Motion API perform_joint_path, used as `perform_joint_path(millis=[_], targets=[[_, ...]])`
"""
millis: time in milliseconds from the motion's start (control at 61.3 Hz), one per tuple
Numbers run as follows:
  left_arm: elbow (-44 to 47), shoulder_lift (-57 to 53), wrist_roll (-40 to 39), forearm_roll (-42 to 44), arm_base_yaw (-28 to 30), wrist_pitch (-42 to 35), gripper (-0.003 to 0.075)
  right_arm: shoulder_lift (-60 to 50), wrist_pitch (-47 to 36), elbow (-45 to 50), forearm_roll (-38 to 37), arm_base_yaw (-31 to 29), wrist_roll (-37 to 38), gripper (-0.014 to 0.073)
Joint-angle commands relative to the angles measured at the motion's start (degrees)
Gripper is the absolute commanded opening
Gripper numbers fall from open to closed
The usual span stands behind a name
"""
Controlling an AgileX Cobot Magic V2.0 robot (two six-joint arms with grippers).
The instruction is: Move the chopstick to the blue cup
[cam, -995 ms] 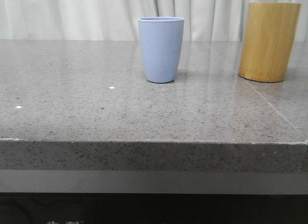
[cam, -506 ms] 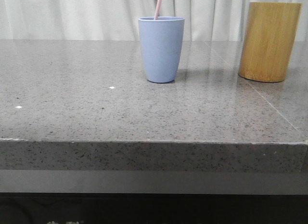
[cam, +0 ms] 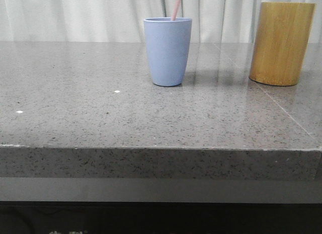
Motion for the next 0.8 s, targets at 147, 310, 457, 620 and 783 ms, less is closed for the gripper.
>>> perform_joint_path(millis=[147,310,457,620,783], targets=[[-1.45,-0.4,-0.01,-1.0,0.09,-3.78,0.0345,-9.4,5.67,-5.28,-5.86,-1.03,3.85,0.0391],[-1.45,-0.4,-0.01,-1.0,0.09,-3.78,0.0345,-16.27,12.79,-5.46,-18.25,-1.09,14.98,0.0391],[-1.45,-0.4,-0.01,-0.9,0.09,-3.56,0.0345,-22.88,19.67,-3.43,-22.18,-1.09,22.68,0.0391],[-1.45,-0.4,-0.01,-0.9,0.09,-3.56,0.0345,-32.46,17.87,7.43,-23.98,-1.09,27.81,0.0391],[-1.45,-0.4,-0.01,-0.9,0.09,-3.56,0.0346,-42.03,12.7,20.0,-26.53,-1.14,31.97,0.0391]])
